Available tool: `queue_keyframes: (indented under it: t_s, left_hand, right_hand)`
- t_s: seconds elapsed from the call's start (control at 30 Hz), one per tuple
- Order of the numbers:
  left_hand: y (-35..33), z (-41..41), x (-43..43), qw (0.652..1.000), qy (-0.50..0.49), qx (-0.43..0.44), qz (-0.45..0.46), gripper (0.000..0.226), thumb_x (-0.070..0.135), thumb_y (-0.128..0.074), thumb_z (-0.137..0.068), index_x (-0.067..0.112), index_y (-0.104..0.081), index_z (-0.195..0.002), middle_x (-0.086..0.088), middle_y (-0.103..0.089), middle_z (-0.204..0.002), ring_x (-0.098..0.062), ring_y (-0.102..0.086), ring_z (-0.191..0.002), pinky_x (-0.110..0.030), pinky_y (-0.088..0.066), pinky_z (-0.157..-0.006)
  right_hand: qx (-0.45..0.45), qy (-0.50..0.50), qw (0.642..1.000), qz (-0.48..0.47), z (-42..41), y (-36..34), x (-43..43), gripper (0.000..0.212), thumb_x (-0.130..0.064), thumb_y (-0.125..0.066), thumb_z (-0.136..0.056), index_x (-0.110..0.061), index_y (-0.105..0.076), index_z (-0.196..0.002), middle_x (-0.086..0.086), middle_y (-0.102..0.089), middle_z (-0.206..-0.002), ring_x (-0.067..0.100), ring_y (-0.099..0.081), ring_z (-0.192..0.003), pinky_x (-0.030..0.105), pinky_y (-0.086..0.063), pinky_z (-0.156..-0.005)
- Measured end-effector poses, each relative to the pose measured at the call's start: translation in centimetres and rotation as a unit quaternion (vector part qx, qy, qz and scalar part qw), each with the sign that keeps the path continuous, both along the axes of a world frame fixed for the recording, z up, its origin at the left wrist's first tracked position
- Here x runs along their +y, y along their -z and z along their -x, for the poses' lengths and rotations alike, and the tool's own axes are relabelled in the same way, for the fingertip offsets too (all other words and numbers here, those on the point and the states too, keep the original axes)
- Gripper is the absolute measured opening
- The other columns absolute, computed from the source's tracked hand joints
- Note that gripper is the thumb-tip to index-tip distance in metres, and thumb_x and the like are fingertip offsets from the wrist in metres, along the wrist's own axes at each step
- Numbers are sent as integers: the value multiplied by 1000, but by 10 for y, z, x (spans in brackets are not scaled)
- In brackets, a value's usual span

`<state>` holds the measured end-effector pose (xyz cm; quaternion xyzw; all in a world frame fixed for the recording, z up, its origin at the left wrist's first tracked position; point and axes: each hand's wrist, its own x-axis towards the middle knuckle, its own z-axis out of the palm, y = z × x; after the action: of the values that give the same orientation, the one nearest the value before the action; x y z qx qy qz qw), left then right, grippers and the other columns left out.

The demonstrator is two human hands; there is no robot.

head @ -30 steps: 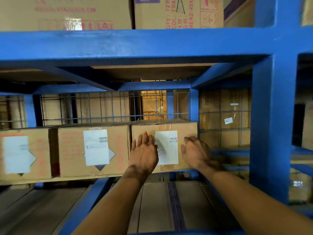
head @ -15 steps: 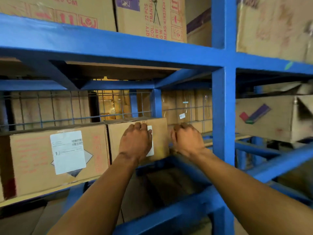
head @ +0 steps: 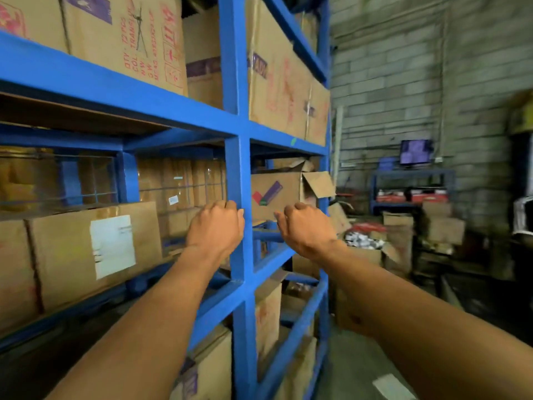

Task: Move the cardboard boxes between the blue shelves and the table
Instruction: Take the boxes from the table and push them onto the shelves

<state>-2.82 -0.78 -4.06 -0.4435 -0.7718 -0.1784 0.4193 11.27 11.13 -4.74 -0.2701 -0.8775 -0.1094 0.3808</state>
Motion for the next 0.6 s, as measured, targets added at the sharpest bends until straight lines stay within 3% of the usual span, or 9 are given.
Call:
queue_keyframes:
  t_s: [0.2,0.33,0.5,0.6]
  left_hand:
    - [5,-126,28,989,147,20,12,34,30,-40,-100,5,-63,-100,-16,-67,-94,-36,-64,-83,-37,-45,-63]
    - [11,-216,39,968,245,27,34,34,32,-36,-100,8,-60,-102,-12,-67,-96,-33,-64,-89,-39,-49,-69]
    - [9,-319,37,915,403,0,12,35,35,-37,-100,10,-61,-99,-12,-66,-98,-32,-63,-92,-38,-44,-66]
    - [8,-377,25,875,483,-12,7,39,38,-34,-101,11,-62,-101,-12,-66,-97,-32,-62,-89,-35,-37,-64]
  right_hand:
    - [23,138,990,22,-152,5,-4,46,-43,-31,-103,-12,-65,-103,14,-66,-106,35,-61,-101,42,-48,-80]
    - [24,249,967,35,-262,9,-27,43,-43,-33,-101,-15,-65,-100,15,-68,-104,37,-64,-97,41,-49,-76]
    - [14,410,912,20,-382,2,-82,58,-49,-19,-95,-19,-68,-100,14,-69,-102,37,-65,-93,42,-50,-75]
    - [32,496,867,22,-442,2,-137,49,-45,-29,-100,-17,-68,-107,15,-69,-108,38,-64,-100,42,-49,-79]
